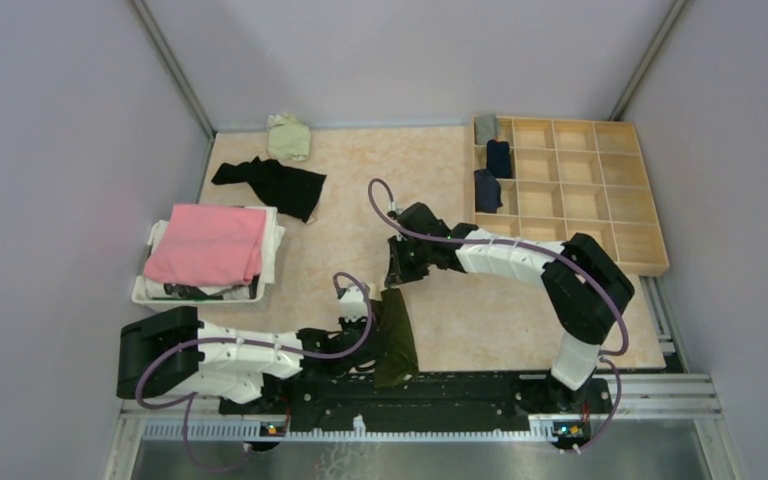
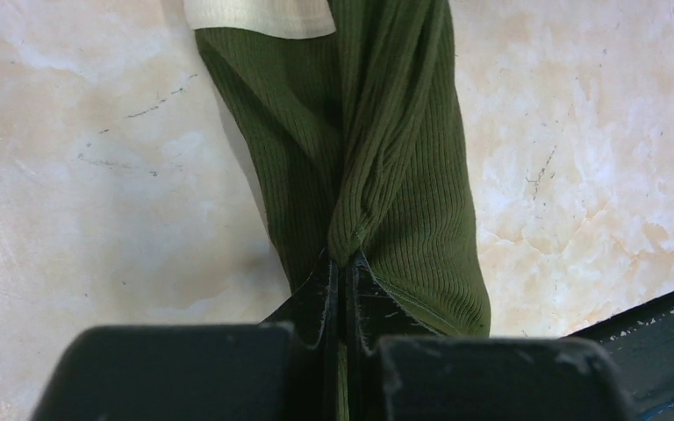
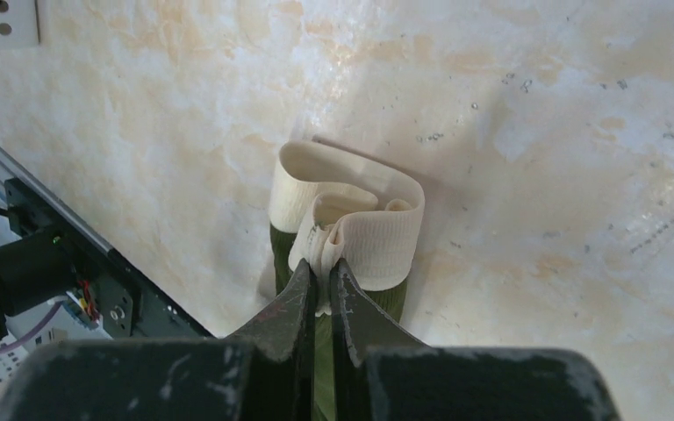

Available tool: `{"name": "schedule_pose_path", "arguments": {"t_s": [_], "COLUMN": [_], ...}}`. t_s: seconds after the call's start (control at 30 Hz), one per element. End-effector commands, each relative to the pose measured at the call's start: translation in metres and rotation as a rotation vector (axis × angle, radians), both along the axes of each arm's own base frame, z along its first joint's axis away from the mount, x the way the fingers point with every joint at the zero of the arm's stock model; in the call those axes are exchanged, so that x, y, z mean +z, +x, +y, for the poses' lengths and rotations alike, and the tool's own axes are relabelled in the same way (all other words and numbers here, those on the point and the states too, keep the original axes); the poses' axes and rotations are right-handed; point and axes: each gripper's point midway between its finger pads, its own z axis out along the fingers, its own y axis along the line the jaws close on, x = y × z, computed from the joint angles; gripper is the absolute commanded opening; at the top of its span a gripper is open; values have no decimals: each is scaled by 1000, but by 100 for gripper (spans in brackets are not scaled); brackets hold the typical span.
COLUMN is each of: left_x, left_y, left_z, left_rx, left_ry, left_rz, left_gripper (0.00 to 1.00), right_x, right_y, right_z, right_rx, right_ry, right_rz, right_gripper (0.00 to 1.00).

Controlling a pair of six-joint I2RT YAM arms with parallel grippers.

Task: Roll the underwear
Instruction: Fold the underwear at the center of the board.

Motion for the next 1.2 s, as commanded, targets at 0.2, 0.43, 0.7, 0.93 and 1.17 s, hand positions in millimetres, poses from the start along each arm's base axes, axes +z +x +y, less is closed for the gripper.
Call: {"name": "schedule_pose_path", "arguments": {"t_s": [0.2,0.43,0.7,0.93,1.17], "left_x": [-30,-32,-32,-29,-3], "left_y": [-20,-21,-21,-22,-19], "left_z": [21,24,24,27,32], "left_rx": [-49,-41,-43,-32,-15], "left_ry": [92,93,93,86,-7], "left_rz": [78,83,83,89,52], "left_gripper": [0,0,0,0,0], "right_x": [5,-3,-13,-53,-91], "right_y": [13,2,-14,-21,13], "right_z": [32,44,64,63,8], "right_rx": [4,47,106,118,-111], "right_ry": [42,67,112,39,-232], "right_rz": [-36,-12,22,53,-77], "right_gripper": [0,0,0,0,0]}}
